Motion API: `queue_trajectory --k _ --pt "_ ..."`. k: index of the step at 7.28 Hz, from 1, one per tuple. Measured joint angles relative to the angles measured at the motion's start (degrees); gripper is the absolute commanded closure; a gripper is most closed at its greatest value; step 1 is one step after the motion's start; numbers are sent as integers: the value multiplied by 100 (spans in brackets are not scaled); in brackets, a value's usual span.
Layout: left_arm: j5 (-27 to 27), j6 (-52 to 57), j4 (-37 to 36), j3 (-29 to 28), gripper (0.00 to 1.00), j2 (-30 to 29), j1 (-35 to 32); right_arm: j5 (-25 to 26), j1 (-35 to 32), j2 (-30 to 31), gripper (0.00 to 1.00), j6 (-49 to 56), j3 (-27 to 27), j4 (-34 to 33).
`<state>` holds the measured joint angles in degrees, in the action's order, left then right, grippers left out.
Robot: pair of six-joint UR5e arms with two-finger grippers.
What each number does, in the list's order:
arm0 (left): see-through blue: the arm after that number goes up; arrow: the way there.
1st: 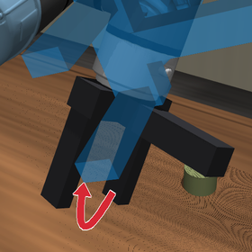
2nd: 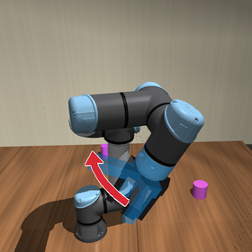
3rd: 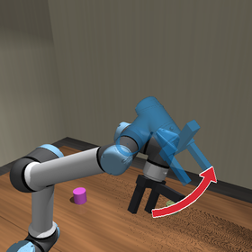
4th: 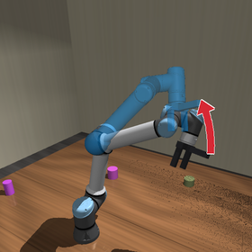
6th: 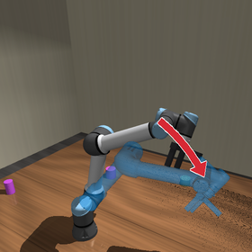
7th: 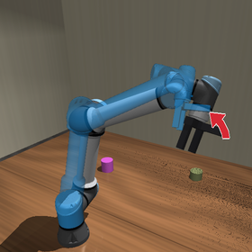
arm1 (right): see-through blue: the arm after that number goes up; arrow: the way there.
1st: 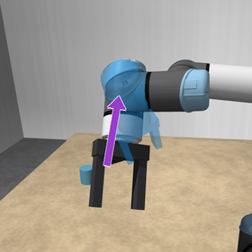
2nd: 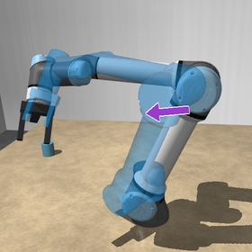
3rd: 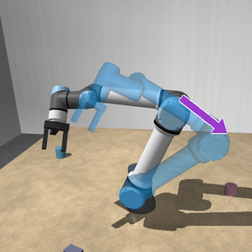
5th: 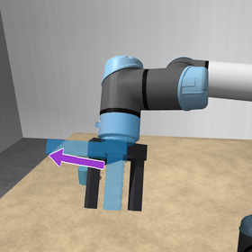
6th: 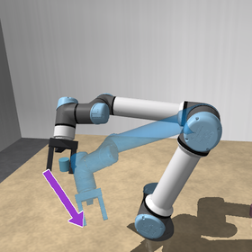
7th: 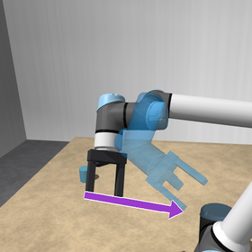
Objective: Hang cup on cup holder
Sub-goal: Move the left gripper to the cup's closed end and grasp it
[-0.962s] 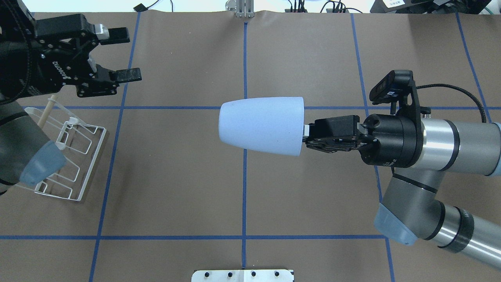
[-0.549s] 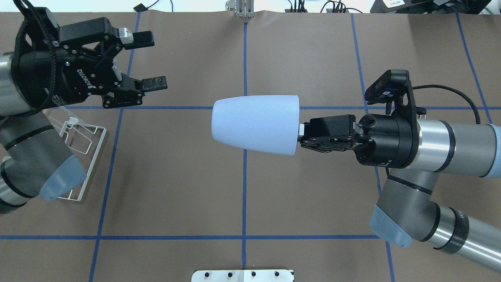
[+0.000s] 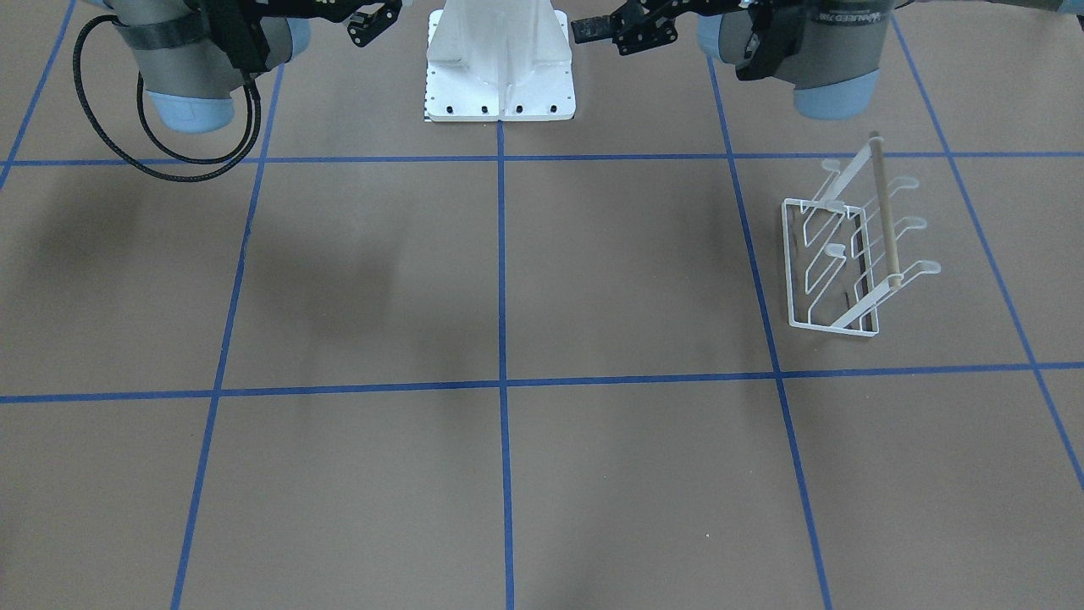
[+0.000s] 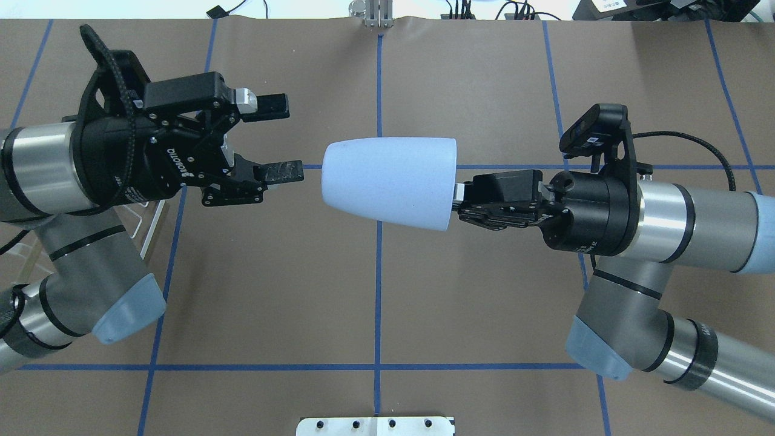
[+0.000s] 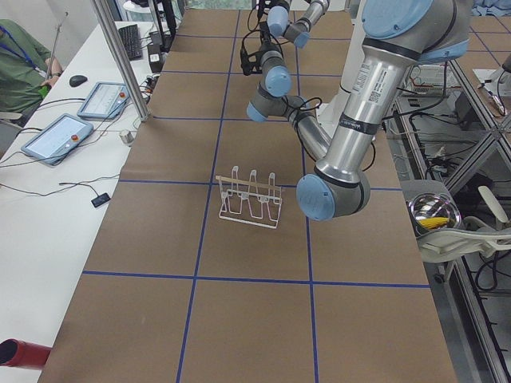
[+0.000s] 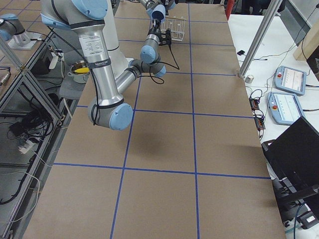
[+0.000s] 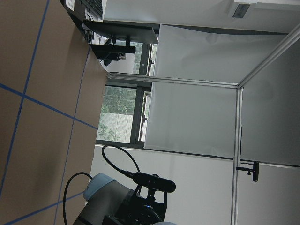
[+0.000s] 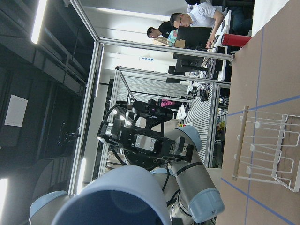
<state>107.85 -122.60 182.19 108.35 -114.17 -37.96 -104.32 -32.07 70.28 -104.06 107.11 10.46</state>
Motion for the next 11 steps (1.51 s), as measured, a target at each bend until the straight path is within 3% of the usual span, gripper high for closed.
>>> queue_trajectory --k 4,11 --pt "-170 34 -5 100 2 -91 428 8 54 -22 100 8 -57 0" --pt "-195 85 -19 95 5 -162 611 7 183 -38 100 18 -102 -1"
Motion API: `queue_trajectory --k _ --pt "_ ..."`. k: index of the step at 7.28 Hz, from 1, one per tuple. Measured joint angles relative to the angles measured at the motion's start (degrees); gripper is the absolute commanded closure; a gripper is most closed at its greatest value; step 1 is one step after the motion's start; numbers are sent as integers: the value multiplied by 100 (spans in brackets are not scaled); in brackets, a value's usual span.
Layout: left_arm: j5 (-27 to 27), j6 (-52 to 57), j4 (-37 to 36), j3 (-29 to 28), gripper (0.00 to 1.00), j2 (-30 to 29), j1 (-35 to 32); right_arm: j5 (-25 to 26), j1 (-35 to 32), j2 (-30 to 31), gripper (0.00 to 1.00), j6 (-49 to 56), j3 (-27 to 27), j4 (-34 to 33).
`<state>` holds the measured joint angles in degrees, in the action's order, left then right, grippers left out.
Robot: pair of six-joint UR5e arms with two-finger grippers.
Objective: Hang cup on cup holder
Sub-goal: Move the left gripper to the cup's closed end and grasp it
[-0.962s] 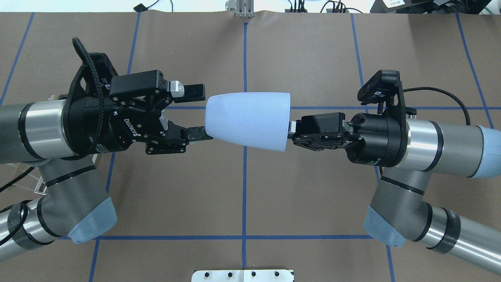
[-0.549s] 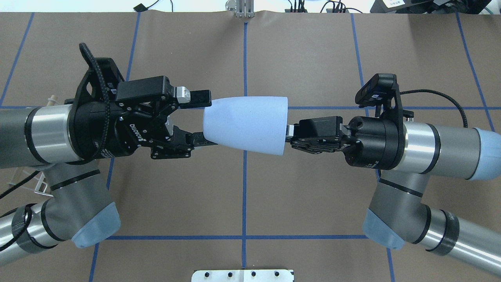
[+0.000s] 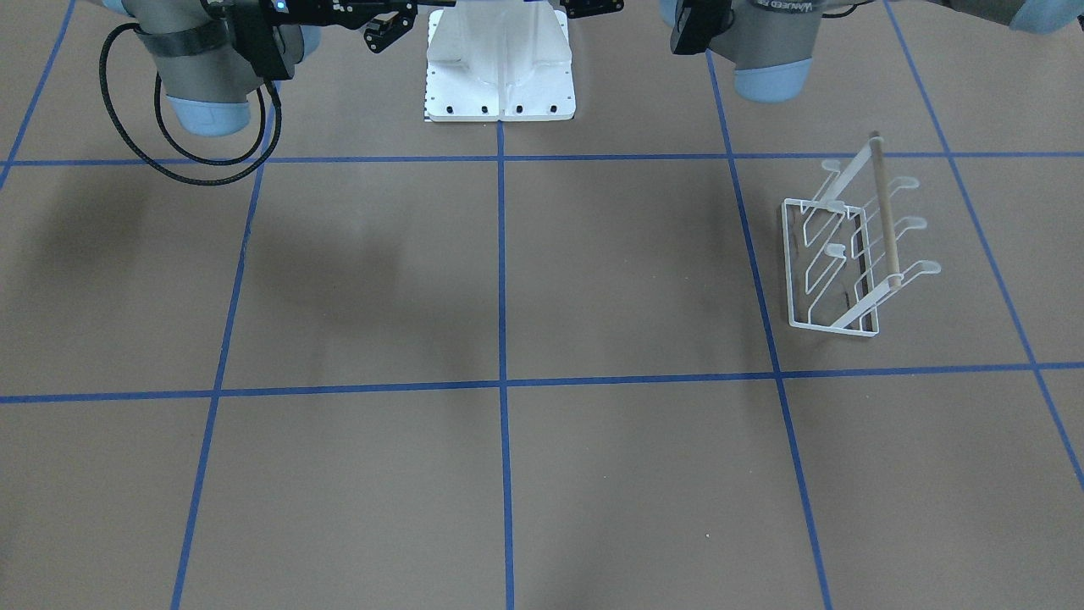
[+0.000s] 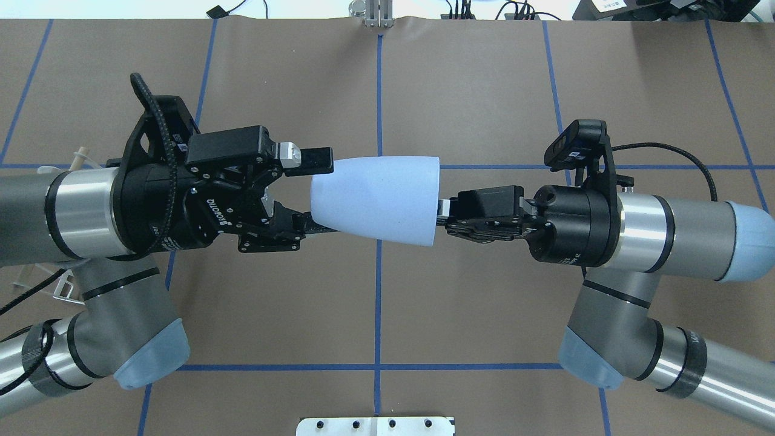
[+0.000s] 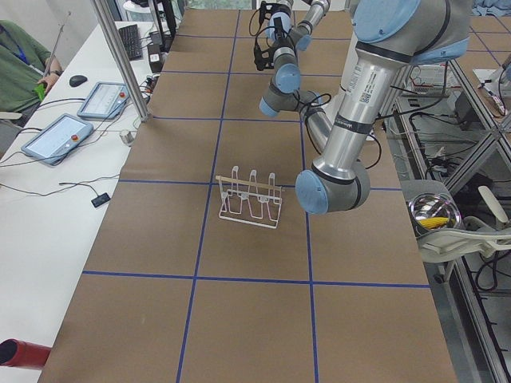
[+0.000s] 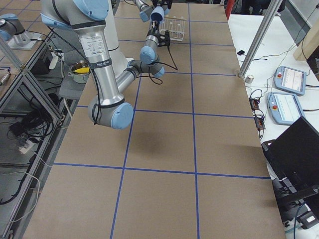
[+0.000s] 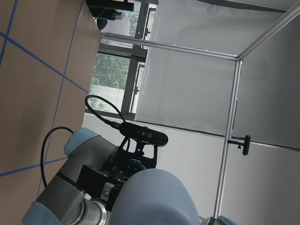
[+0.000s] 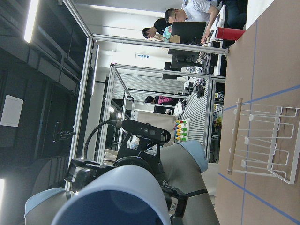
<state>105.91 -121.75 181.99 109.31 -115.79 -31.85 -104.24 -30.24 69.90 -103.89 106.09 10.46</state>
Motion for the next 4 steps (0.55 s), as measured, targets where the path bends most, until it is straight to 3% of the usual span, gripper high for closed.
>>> queue_trajectory --k 1,2,3,4 --pt "0 1 -1 -3 7 2 19 0 4 -4 100 0 1 0" --pt "0 2 -1 -4 16 3 36 0 10 -8 100 0 4 0" --pt "0 2 -4 -5 78 6 43 -2 14 -8 100 0 7 0" --pt "0 1 -5 -4 100 19 45 -3 16 -7 48 0 8 -2"
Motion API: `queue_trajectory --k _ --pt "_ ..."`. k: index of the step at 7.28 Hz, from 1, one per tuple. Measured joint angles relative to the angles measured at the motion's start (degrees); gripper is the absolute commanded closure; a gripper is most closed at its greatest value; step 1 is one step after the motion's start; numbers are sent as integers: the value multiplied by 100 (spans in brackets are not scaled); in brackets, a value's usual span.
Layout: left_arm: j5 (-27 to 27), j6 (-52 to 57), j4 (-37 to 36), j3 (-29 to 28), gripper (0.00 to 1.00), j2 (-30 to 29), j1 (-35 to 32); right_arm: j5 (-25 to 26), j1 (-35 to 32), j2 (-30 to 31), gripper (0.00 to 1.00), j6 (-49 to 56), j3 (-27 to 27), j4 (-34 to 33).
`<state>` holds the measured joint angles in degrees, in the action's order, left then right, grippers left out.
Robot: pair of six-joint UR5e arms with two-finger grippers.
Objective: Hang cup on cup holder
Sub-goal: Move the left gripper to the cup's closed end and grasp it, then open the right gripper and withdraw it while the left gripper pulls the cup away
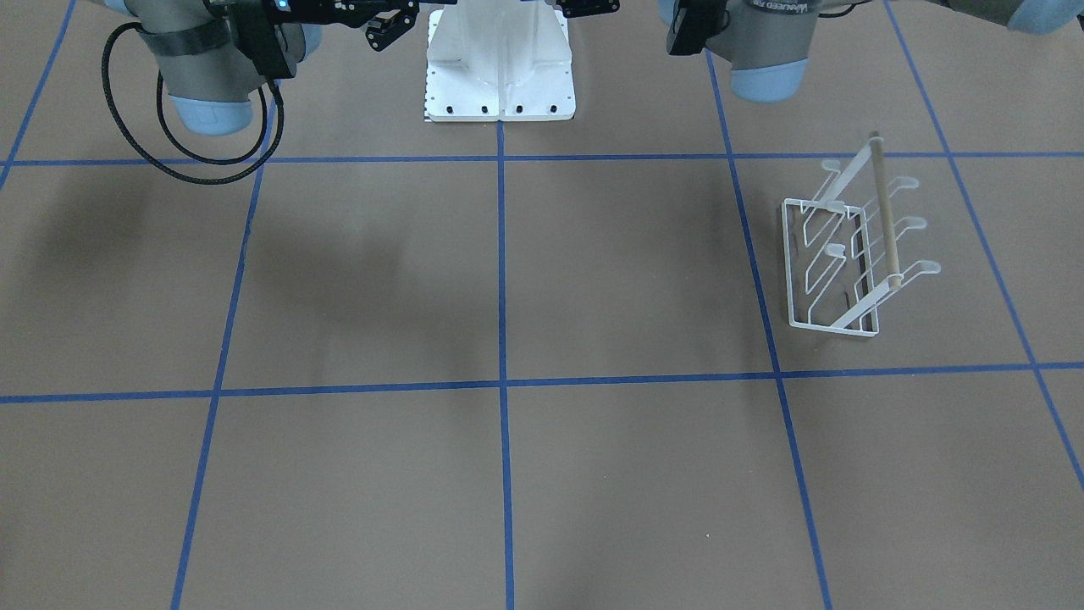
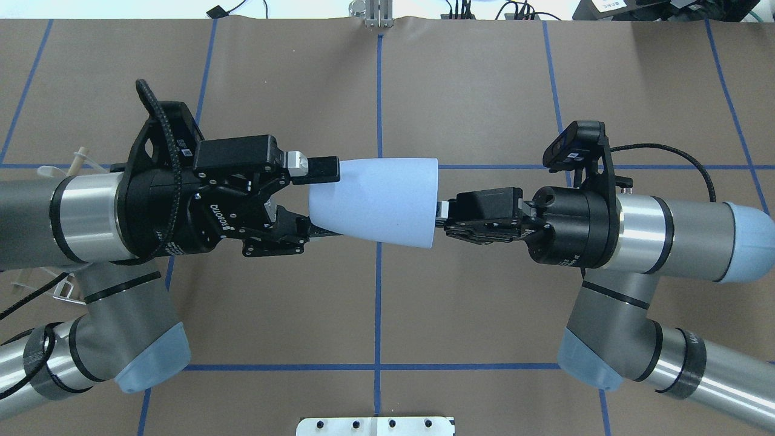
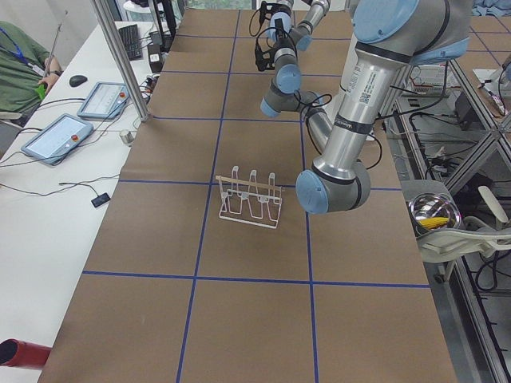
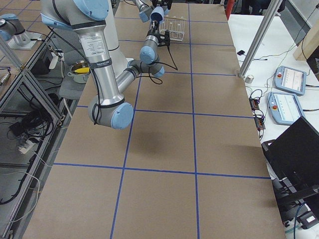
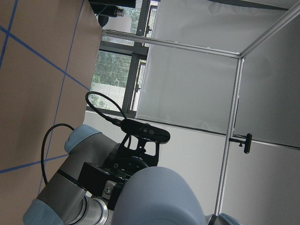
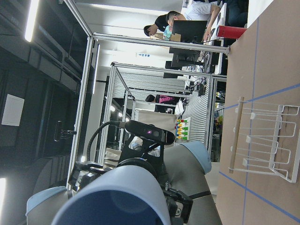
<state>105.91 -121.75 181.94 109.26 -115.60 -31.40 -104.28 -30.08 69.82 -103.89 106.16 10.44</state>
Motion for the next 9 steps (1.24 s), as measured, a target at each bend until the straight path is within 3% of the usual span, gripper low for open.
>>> queue_trajectory --k 1,7,9 --pt "0 -2 -1 9 100 22 0 4 2 -4 0 -6 4 -2" --pt "57 -94 -53 101 100 89 0 119 -19 69 0 -89 22 0" --pt "212 -75 -402 377 100 200 -98 108 -135 262 0 -52 -1 -10"
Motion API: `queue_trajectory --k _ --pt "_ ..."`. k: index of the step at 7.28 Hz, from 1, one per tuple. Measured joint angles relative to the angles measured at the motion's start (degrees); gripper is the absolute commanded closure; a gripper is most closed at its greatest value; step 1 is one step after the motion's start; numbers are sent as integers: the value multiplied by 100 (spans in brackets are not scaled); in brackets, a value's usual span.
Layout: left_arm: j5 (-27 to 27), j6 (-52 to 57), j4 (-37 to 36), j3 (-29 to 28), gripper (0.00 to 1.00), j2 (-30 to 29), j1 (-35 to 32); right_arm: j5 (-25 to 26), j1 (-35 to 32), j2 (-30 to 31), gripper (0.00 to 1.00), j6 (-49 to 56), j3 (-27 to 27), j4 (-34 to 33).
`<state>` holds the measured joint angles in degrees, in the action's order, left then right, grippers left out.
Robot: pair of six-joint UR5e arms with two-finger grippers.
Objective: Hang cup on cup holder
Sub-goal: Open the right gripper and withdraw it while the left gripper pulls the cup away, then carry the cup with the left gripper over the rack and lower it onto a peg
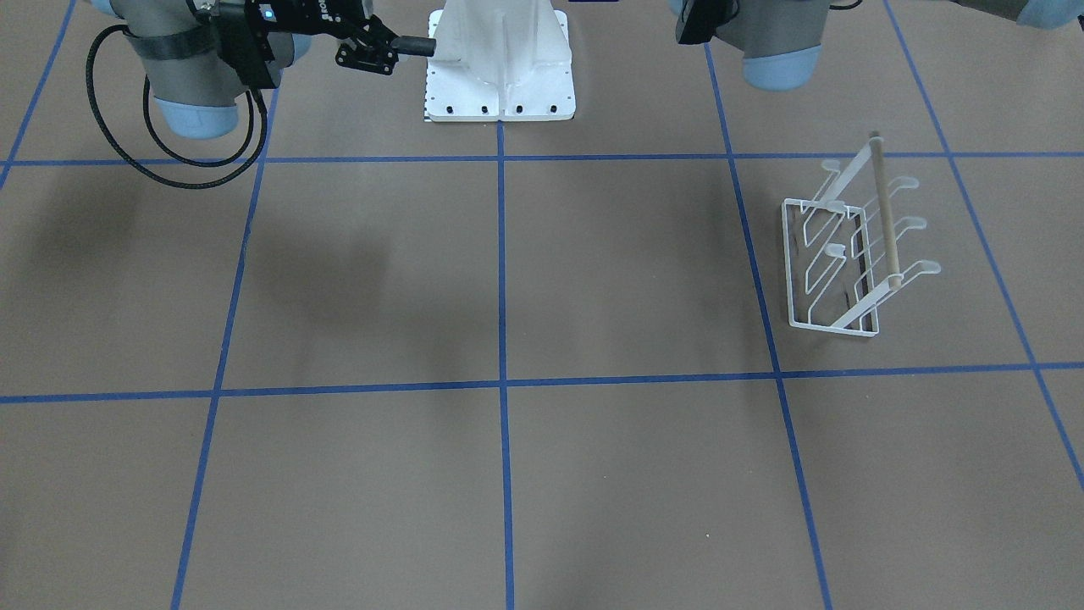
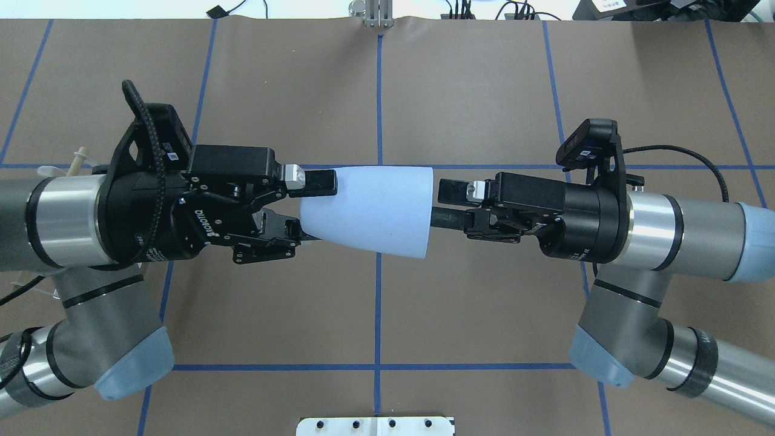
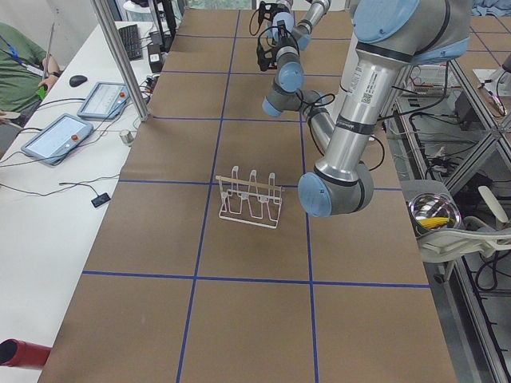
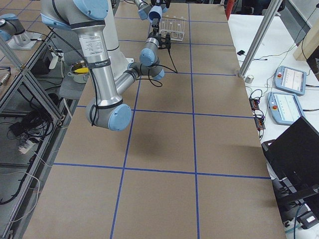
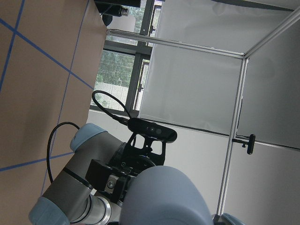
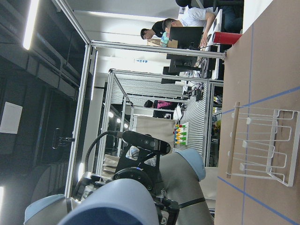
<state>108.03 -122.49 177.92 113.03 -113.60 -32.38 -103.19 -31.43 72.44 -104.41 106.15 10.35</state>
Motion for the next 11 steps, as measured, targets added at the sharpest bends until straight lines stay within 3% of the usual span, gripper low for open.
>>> queue_trajectory --k 3,6,9,11 --pt "107 221 -515 82 100 139 -601 -290 -738 412 0 113 -202 -64" --pt "124 1080 -1866 110 100 358 -1212 -1347 -2262 491 0 1162 -1341 -413" --pt "110 2451 -3876 327 100 370 -1591 -1575 -3080 485 0 2886 -1683 -2407" --pt "85 3518 -5671 807 100 338 -1739 -1526 -3355 470 0 3850 -1699 -3927"
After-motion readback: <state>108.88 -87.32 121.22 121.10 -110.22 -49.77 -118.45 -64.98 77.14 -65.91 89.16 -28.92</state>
